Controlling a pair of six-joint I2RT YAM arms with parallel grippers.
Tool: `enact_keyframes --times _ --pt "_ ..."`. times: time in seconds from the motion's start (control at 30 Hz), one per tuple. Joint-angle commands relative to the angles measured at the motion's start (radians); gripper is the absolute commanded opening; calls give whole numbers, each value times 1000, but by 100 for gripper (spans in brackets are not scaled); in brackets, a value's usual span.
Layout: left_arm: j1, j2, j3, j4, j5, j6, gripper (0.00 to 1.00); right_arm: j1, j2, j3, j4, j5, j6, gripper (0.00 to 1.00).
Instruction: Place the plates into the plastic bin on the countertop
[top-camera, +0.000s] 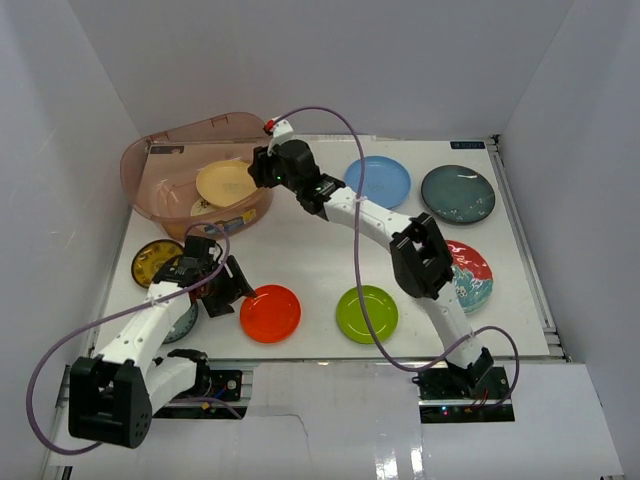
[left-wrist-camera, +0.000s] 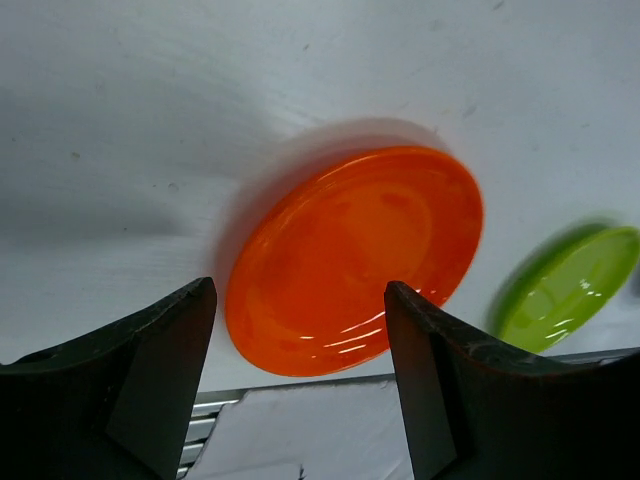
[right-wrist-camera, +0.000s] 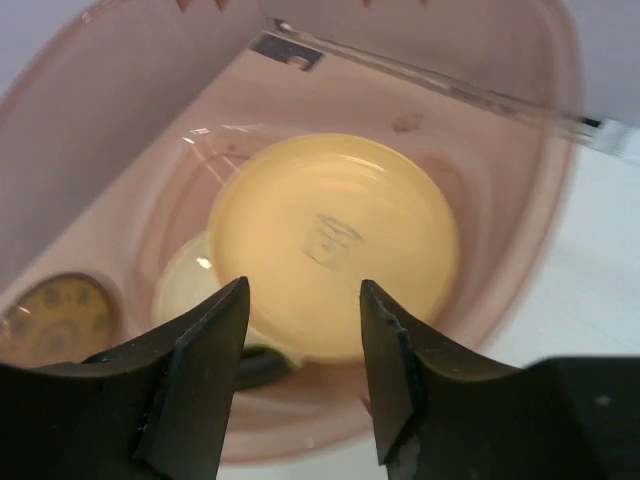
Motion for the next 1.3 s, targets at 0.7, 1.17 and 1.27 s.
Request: enact_keyframes --times 0.7,1.17,1.27 --pt "-158 239 8 13 -32 -34 0 -73 -1474 -1693 -360 46 215 85" --pt "-165 7 301 157 61 -72 0 -93 -1568 -1851 -395 63 413 67" --pt "-164 43 425 246 19 -93 0 -102 -1519 -1870 -322 37 422 56"
